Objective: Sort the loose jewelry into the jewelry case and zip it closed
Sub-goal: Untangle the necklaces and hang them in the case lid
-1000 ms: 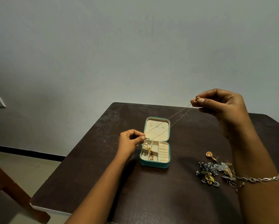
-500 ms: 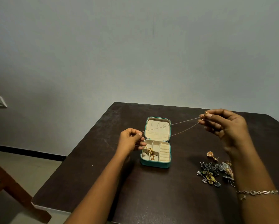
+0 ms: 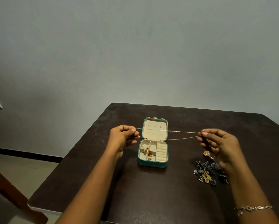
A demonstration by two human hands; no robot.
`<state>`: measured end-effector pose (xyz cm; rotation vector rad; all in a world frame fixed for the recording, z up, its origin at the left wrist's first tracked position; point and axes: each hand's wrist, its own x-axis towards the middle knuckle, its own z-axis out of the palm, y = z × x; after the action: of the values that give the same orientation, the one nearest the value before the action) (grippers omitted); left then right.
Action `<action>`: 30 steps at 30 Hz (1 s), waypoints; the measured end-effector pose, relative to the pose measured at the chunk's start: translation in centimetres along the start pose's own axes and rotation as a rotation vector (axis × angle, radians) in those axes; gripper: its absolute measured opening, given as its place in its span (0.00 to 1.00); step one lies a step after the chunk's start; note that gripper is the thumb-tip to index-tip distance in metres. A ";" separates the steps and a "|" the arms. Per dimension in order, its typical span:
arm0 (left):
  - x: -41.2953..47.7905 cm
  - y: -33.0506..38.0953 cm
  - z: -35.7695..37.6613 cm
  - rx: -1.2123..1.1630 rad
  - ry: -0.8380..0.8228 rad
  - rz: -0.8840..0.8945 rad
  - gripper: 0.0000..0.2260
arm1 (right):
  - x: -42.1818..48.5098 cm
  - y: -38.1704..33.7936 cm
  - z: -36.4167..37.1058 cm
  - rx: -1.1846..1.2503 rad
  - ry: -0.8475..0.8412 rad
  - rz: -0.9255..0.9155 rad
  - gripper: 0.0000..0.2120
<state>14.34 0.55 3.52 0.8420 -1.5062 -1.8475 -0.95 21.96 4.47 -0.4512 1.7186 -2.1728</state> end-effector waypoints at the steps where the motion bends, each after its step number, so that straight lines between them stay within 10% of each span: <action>1: 0.0 0.1 -0.1 -0.014 0.008 -0.003 0.04 | -0.2 0.2 0.0 0.000 -0.014 0.012 0.05; 30: -2.5 6.1 -1.4 0.044 -0.066 0.325 0.04 | -8.0 6.2 3.0 0.133 -0.295 0.296 0.05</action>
<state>17.40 0.59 9.57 0.5224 -1.6222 -1.6204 7.89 21.55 -1.23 -0.4271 1.3778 -1.8884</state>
